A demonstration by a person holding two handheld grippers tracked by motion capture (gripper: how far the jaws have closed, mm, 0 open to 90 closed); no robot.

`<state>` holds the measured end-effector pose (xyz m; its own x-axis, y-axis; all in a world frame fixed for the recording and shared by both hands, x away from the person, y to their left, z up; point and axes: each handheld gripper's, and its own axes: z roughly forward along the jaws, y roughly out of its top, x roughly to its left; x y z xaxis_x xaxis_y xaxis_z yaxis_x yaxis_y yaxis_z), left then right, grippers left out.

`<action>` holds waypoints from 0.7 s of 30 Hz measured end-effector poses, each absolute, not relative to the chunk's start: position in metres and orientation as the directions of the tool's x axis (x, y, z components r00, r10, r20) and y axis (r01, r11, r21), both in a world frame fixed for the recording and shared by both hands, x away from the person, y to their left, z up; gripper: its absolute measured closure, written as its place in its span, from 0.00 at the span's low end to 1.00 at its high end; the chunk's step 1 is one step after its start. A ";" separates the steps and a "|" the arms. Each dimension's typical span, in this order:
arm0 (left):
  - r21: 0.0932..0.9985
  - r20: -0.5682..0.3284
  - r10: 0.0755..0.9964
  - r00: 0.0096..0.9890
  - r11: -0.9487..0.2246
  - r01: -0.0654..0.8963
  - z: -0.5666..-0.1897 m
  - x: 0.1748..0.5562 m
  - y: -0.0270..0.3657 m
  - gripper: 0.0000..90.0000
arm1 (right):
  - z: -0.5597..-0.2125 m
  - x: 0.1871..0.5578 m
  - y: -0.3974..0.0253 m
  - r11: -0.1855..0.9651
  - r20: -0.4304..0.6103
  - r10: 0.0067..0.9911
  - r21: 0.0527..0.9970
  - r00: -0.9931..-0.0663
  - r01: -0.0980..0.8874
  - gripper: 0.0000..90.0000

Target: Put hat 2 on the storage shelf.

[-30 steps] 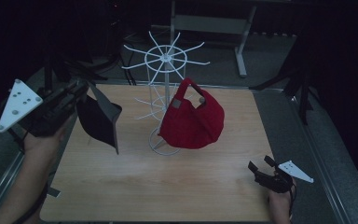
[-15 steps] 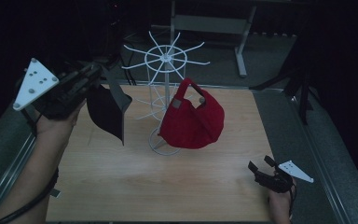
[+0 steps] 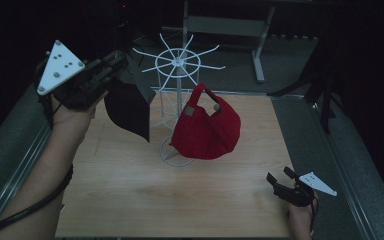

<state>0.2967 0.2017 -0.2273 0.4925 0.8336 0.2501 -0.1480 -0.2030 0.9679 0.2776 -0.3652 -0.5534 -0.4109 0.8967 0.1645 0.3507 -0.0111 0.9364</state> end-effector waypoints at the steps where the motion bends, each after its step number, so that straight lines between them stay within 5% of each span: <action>1: 0.967 0.254 0.833 0.492 -0.205 -0.151 -0.226 0.298 0.201 0.95 | -0.553 0.277 -0.365 -0.012 0.166 0.897 0.936 -0.411 0.350 0.18; 21: 0.978 0.202 0.842 0.500 -0.201 -0.056 -0.253 0.325 0.204 0.95 | -0.554 0.277 -0.366 -0.014 0.166 0.895 0.938 -0.414 0.346 0.18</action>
